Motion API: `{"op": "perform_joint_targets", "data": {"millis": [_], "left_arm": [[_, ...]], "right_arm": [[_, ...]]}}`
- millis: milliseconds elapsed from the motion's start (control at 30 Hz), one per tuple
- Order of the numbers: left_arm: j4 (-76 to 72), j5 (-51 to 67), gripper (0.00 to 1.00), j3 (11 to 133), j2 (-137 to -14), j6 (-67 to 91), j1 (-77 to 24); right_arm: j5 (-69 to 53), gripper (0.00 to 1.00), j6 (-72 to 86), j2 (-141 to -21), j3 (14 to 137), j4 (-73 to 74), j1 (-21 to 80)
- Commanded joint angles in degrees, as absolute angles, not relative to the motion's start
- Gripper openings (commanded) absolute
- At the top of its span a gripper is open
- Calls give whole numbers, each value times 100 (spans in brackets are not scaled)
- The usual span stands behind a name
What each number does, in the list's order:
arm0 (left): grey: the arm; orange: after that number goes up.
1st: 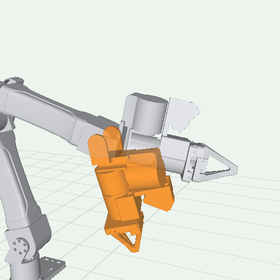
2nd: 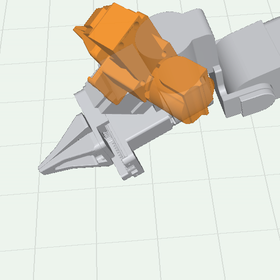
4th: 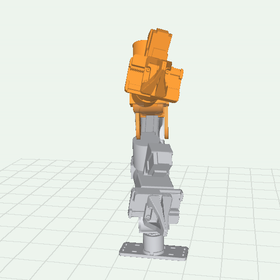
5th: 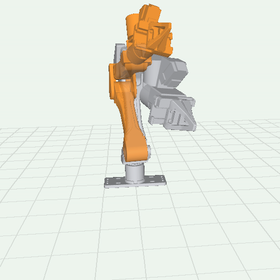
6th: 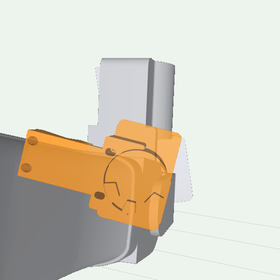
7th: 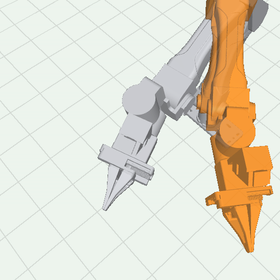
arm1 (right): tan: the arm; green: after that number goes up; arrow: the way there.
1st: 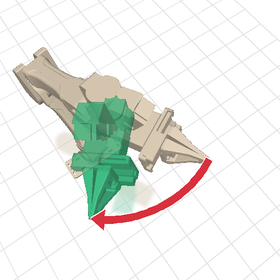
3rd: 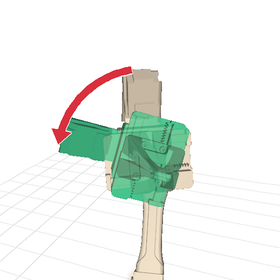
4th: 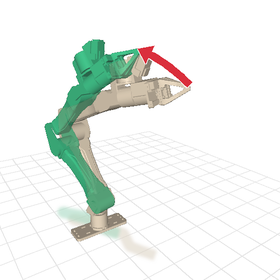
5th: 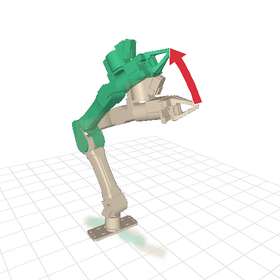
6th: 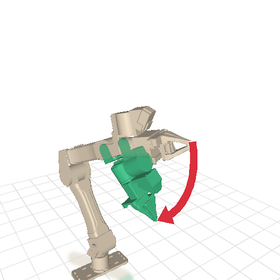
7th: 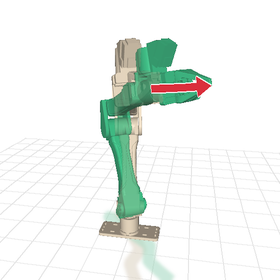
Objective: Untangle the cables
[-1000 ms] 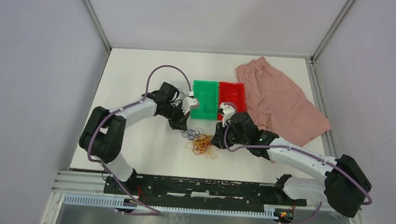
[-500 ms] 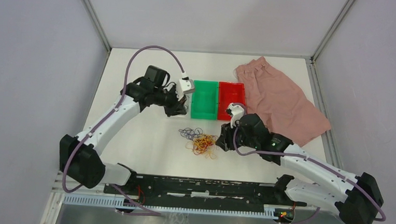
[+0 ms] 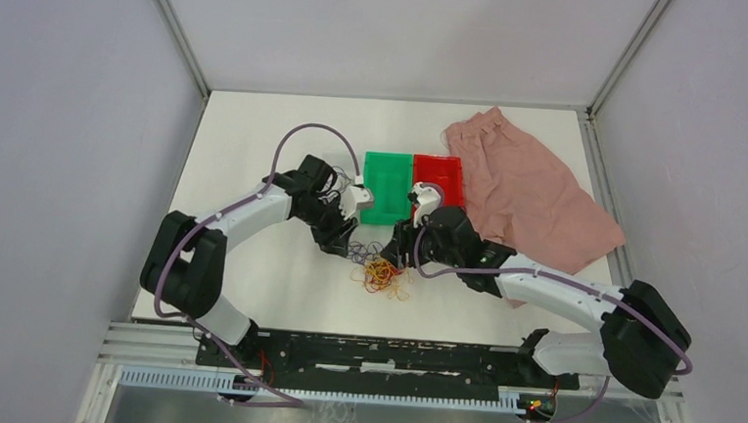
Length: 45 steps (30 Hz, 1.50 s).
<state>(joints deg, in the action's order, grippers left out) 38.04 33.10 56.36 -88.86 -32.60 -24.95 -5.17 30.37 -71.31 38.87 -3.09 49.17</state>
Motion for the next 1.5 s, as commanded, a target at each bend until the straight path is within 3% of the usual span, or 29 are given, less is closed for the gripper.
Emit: {"op": "perform_joint_targets", "data": {"millis": [0,233,367,467,600,733,967,1067,1300,1467], "left_arm": [[3095,3355,50,5606,-8995,-3255,-2511],[2458,3282,48,5198,-8987,-3249,-2508],[2209,3373,45,5160,-9175,-3119,-2507],[2123,3357,34,5200,-9282,-3094,-2509],[2093,3325,16,5245,-9233,-3092,-2506],[2303,3439,3,5426,-8919,-3015,-2512],[3162,3638,3,5932,-8221,-2932,-2512],[3772,3594,3,6389,-7905,-3025,-2509],[4987,3631,3,7799,-7408,-3002,-2516],[5434,3840,3,8428,-7155,-2881,-2508]], "right_arm": [[-640,57,3138,-7568,4027,-857,4991],[-878,49,3113,-8065,4125,-837,4997],[-1043,37,3209,-8214,4163,-811,5044],[-1024,24,3259,-8004,3981,-713,5080],[-932,14,3319,-7410,3606,-417,5096],[-868,11,3287,-6745,3397,181,5097],[-739,10,3100,-6233,3391,1119,5093],[-599,16,3039,-6180,3408,1447,5096],[-378,51,2925,-5908,3696,1557,5098],[-123,66,2619,-5486,4417,1308,5097]]}}
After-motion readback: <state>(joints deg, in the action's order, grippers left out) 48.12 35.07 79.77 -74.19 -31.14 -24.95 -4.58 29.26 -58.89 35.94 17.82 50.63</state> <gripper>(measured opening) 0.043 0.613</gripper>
